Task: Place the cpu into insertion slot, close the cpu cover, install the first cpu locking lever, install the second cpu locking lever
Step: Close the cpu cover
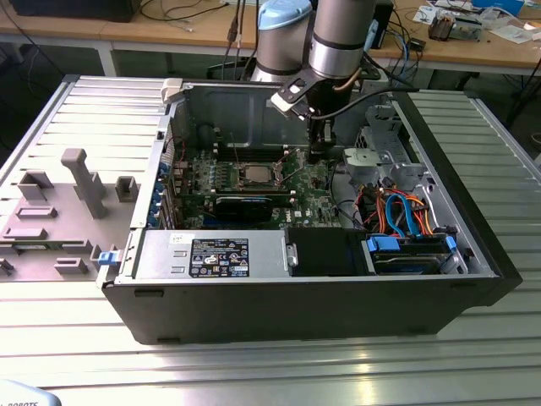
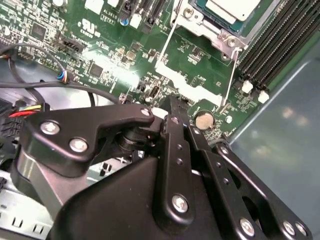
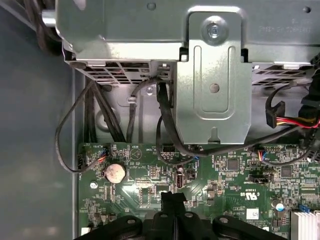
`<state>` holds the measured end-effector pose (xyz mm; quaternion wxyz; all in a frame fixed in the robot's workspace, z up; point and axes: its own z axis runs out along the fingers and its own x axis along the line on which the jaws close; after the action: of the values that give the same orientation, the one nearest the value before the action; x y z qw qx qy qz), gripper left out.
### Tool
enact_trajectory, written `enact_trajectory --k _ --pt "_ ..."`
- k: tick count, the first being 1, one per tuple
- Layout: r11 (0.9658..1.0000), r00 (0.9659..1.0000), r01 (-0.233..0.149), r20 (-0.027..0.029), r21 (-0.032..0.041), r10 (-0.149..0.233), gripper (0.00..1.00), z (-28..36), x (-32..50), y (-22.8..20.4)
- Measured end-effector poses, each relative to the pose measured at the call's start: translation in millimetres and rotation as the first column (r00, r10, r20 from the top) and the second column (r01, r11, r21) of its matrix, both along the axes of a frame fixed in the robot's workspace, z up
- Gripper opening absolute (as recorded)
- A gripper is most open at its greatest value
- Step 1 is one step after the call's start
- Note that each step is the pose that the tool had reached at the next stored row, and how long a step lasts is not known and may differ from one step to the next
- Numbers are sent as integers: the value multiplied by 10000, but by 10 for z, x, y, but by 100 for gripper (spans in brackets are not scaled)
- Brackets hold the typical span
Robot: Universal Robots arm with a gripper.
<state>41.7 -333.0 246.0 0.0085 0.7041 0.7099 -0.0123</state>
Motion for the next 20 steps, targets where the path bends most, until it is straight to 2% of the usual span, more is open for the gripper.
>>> enact_trajectory --k 3,5,13,20 --pt "10000 10000 -6 0 21 6 11 -4 -86 -1" --pt "10000 10000 -5 -1 34 5 11 -4 -112 -1" --pt "10000 10000 -5 -1 71 5 11 1 -169 0" --pt "10000 10000 -5 -2 92 5 11 1 -171 0"
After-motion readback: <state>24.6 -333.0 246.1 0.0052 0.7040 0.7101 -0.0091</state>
